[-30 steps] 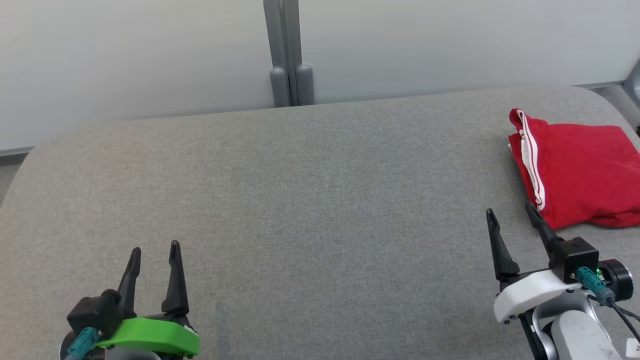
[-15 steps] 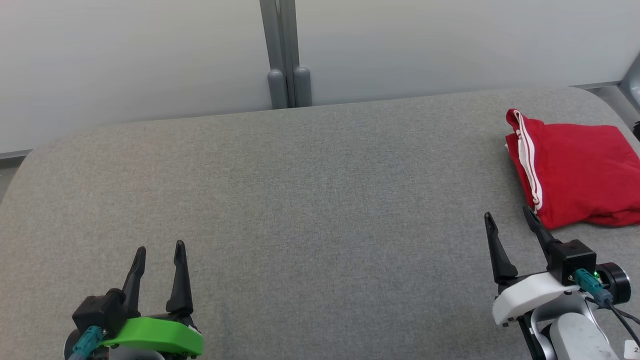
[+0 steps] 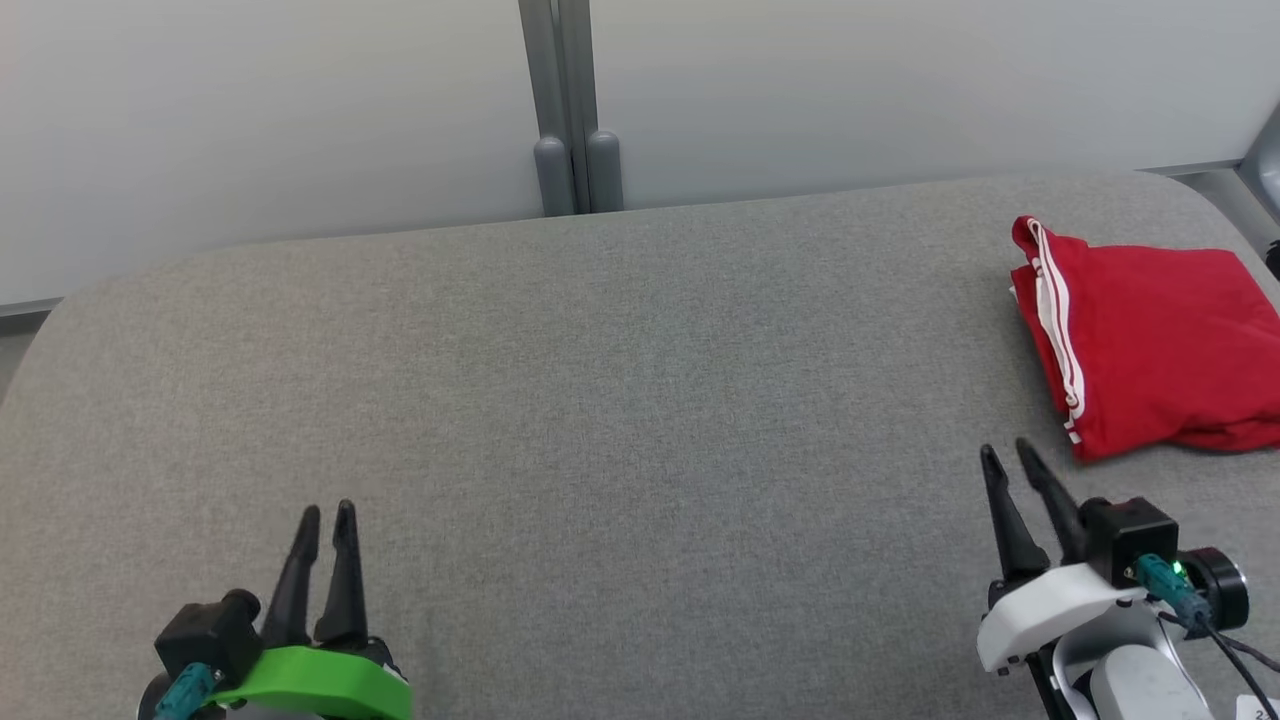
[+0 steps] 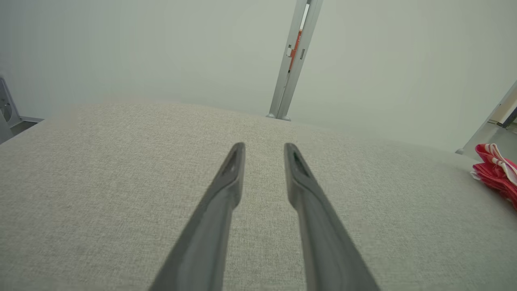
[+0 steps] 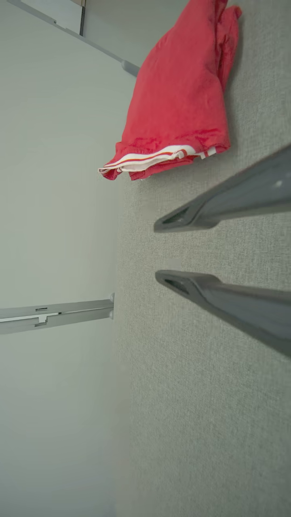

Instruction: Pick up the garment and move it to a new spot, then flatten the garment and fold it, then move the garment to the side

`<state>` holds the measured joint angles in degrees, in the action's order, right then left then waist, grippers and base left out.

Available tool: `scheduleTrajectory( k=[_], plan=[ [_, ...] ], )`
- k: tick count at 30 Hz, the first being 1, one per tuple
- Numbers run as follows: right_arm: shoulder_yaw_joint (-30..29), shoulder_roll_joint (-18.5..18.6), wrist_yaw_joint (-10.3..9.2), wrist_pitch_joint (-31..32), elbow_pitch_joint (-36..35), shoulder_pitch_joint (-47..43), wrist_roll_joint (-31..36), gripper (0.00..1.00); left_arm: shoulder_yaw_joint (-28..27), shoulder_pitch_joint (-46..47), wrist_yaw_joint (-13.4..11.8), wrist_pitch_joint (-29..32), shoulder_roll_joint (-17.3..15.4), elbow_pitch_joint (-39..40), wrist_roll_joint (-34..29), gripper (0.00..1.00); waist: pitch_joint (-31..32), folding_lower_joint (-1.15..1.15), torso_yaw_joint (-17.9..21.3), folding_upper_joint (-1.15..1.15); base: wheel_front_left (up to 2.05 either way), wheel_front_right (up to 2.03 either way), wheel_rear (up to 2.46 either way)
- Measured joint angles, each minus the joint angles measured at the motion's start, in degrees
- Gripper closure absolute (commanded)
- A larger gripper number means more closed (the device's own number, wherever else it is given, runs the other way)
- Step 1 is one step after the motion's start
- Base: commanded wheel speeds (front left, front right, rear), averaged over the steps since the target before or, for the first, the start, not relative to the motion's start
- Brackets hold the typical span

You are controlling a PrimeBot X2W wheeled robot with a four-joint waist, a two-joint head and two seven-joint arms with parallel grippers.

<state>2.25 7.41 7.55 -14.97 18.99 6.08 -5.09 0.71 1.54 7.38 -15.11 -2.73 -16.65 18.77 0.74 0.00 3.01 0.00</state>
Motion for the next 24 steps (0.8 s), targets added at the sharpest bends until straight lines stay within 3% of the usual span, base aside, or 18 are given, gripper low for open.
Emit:
scheduleTrajectory(
  k=[6, 24],
  plan=[
    [0.08, -0.98, 0.00, 0.81, 2.75, -2.43, -0.90, 1.00, 0.02, -1.54, 0.00, 0.43, 0.30, -2.58, 0.53, 1.00, -0.01, 0.00, -0.03, 0.00, 0.00, 0.00, 0.00],
    [-1.88, -1.71, 0.00, 5.45, 1.20, -2.32, -20.63, 1.00, -1.48, -1.18, 0.00, 5.28, 0.31, -1.70, 17.48, 1.00, -0.14, 0.00, -0.47, 0.00, 0.00, 0.00, 0.00]
  ],
)
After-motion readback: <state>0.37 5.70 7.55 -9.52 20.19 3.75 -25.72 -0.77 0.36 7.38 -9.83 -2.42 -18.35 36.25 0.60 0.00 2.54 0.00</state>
